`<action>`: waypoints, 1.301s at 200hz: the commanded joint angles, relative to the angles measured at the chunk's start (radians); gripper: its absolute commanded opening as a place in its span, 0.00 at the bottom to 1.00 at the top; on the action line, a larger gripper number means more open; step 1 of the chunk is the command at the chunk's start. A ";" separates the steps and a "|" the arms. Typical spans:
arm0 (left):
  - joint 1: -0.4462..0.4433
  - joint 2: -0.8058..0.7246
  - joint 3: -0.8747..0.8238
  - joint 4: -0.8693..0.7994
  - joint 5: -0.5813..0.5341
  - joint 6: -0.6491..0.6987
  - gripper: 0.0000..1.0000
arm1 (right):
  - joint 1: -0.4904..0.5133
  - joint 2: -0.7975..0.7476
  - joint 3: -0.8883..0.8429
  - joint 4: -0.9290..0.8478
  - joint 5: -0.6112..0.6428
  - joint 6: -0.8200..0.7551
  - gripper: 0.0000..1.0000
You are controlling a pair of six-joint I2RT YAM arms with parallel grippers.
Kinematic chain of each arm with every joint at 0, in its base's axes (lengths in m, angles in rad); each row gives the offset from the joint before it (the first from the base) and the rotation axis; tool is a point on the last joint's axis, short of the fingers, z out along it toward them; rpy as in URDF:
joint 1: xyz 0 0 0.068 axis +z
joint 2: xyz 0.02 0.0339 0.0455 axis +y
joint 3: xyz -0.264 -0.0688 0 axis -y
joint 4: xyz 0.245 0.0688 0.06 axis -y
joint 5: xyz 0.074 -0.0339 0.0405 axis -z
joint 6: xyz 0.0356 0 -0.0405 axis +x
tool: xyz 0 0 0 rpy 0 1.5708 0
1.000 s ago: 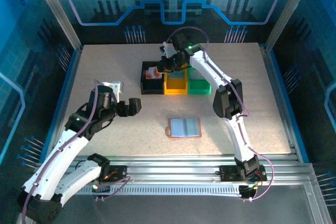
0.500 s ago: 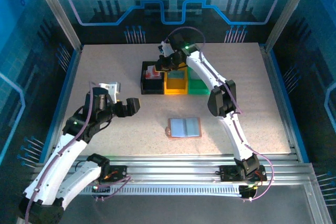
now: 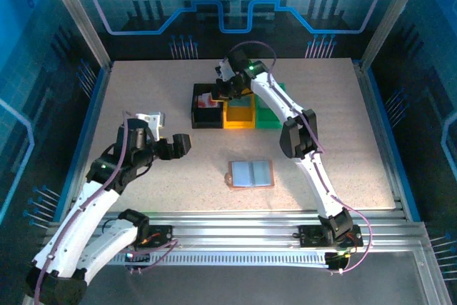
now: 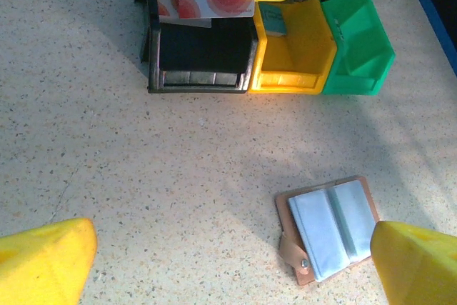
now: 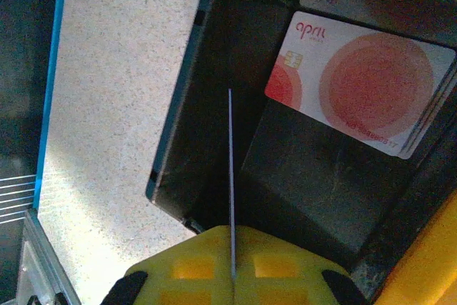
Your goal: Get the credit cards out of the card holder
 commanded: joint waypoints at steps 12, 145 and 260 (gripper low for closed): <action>0.006 0.012 -0.003 0.009 0.026 0.002 0.99 | 0.008 0.032 0.043 0.030 -0.006 0.024 0.00; 0.170 0.142 0.084 0.123 0.375 -0.170 0.94 | -0.022 -0.388 -0.501 0.309 -0.382 -0.072 0.00; 0.206 0.264 0.044 0.338 0.438 -0.221 0.69 | -0.007 -0.440 -0.606 0.402 -0.612 -0.081 0.00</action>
